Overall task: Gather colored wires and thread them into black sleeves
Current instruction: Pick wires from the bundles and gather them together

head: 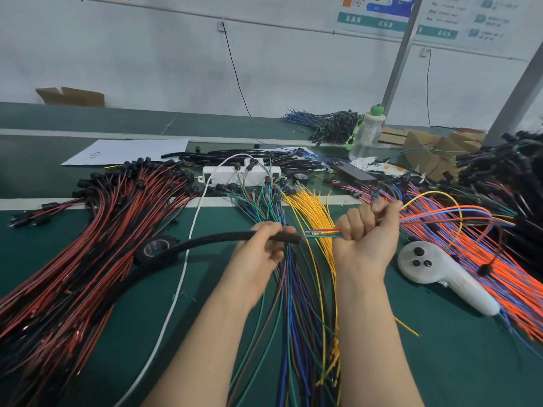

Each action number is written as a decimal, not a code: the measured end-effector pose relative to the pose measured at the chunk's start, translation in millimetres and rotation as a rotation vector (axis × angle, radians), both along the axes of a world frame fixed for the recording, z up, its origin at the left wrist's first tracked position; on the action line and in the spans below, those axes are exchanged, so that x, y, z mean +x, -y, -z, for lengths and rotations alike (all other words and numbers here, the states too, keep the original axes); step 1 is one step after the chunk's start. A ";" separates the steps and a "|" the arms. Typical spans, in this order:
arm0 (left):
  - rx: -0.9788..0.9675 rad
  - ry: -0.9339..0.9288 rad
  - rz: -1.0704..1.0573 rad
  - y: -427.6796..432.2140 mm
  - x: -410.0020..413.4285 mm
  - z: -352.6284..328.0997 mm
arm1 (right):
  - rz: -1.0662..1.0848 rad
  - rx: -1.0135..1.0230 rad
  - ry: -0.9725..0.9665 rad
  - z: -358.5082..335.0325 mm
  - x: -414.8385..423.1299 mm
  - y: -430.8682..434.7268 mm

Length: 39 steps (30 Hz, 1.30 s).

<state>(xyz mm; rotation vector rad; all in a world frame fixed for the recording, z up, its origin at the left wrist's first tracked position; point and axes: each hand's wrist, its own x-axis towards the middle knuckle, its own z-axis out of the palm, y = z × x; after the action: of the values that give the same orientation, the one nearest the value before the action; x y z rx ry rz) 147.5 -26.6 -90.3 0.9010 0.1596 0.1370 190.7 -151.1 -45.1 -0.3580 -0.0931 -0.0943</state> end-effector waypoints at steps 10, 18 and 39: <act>0.578 0.177 -0.068 21.1 -4.2 -3.6 | -0.044 -0.023 -0.057 7.9 5.5 -6.4; 0.398 0.278 0.015 15.8 -5.0 -2.7 | -0.211 0.098 -0.138 13.2 4.9 -17.0; -0.059 0.224 0.107 18.0 -2.6 -2.1 | -0.357 0.268 -0.138 15.1 -0.2 -26.3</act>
<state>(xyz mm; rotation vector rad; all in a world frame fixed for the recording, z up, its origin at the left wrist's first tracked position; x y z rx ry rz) 145.0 -44.6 -88.2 0.8268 -0.0924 0.1317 190.5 -124.8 -60.2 -0.0759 -0.0064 0.2691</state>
